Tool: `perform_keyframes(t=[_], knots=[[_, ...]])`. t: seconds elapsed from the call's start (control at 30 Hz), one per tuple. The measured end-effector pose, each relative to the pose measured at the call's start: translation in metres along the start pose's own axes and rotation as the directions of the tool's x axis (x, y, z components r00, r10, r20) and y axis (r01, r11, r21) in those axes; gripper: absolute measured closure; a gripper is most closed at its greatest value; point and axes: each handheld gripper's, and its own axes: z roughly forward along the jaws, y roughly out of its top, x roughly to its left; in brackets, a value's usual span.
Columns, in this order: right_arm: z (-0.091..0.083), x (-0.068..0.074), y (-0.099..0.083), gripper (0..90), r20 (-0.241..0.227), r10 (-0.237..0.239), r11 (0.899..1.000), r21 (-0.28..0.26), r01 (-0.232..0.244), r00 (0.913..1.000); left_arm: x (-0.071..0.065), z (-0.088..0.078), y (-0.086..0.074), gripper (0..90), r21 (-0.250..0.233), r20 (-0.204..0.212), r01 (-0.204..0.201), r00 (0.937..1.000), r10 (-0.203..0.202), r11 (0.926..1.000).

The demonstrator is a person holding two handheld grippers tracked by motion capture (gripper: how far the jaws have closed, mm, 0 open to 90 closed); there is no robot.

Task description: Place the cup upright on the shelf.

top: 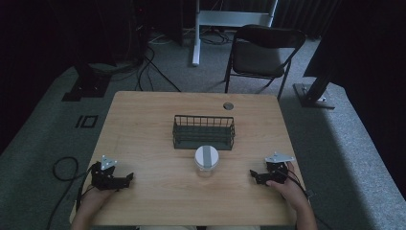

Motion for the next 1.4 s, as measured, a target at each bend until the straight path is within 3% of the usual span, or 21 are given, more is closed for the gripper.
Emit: perform_keyframes(t=[0.63,1.4], knots=[[-0.0003,-0.0014,-0.0002,11.5,0.007,0.006,1.000,0.000,-0.006,1.0000,0.0005,-0.0005,0.0002,1.2,0.007,0.017,-0.018,0.9997,0.018,0.9998],[-0.0009,0.0011,-0.0007,11.8,0.018,0.014,1.000,-0.002,-0.014,0.9997,0.0003,-0.0002,-0.0006,1.2,-0.001,0.013,-0.012,0.9998,0.012,0.9999]])
